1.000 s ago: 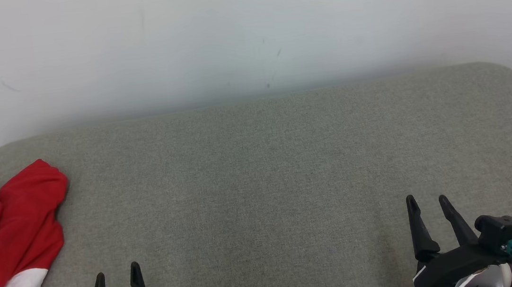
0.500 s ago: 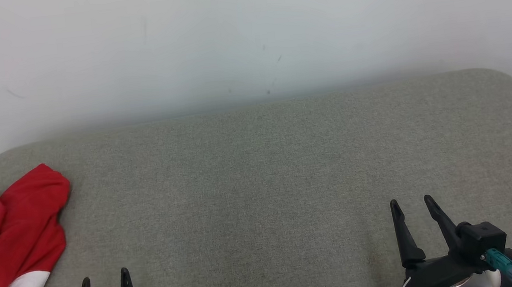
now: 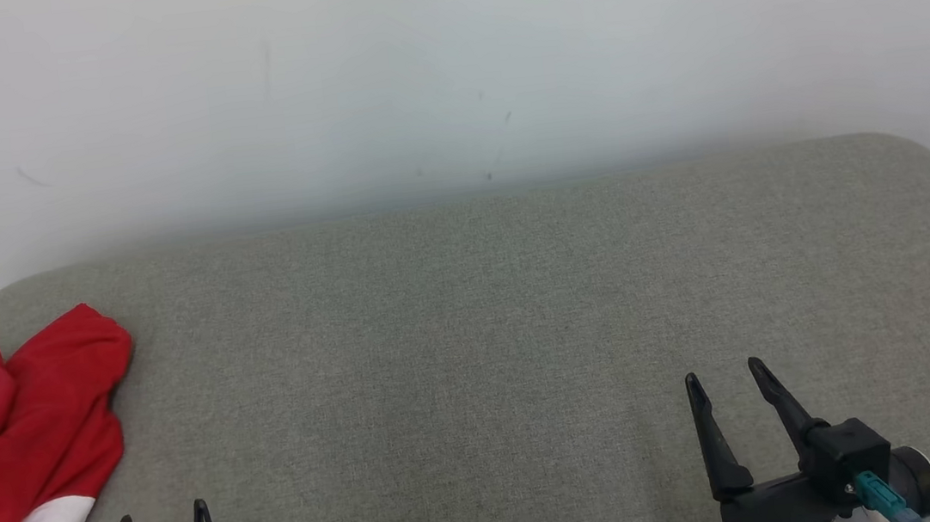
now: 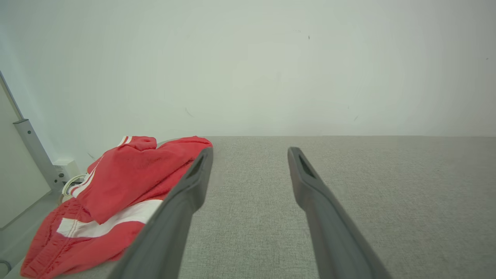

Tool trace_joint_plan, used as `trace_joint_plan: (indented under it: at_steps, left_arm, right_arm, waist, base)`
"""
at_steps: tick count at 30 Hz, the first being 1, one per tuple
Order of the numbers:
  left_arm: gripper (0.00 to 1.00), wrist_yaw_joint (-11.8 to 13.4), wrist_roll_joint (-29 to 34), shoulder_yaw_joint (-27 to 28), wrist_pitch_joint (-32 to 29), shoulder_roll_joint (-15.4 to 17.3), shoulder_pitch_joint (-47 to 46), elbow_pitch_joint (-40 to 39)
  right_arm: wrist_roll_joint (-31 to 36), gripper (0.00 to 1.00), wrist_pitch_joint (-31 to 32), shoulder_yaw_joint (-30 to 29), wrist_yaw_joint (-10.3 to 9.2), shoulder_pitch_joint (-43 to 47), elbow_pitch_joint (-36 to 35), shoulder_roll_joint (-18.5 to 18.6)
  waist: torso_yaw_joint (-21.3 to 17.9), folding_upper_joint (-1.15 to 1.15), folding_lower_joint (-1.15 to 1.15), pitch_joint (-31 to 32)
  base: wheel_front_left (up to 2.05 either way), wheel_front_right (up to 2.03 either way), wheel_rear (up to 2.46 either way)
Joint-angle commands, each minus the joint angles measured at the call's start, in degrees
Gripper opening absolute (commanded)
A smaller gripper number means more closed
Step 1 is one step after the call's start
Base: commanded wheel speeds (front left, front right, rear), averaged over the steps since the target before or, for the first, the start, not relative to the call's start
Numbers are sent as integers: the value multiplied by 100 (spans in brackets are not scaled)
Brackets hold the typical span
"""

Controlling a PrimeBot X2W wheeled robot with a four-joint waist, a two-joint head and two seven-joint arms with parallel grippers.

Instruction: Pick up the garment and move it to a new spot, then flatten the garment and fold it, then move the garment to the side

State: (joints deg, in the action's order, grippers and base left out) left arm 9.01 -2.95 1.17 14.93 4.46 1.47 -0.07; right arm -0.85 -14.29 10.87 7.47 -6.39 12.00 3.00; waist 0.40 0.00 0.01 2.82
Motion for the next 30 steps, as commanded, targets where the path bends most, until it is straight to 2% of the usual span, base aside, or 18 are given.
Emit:
trace_joint_plan:
  at_steps: [1, 21, 30]
  left_arm:
    - [100, 27, 152, 40, 13, 47, 105, -35]
    - [100, 42, 151, 33, 14, 65, 183, 93]
    - [100, -134, 56, -16, 14, 134, 180, 188]
  right_arm:
    - [146, 100, -67, 47, 4, 80, -35, -17]
    - [128, 100, 33, 80, 4, 117, -66, -18]
    - [101, 100, 44, 92, 4, 121, -70, -18]
  waist:
    - [4, 0, -1, 5]
    - [-10, 0, -1, 32]
    - [-2, 0, -1, 40]
  base:
    - [0, 0, 0]
    - [0, 0, 0]
    - [0, 0, 0]
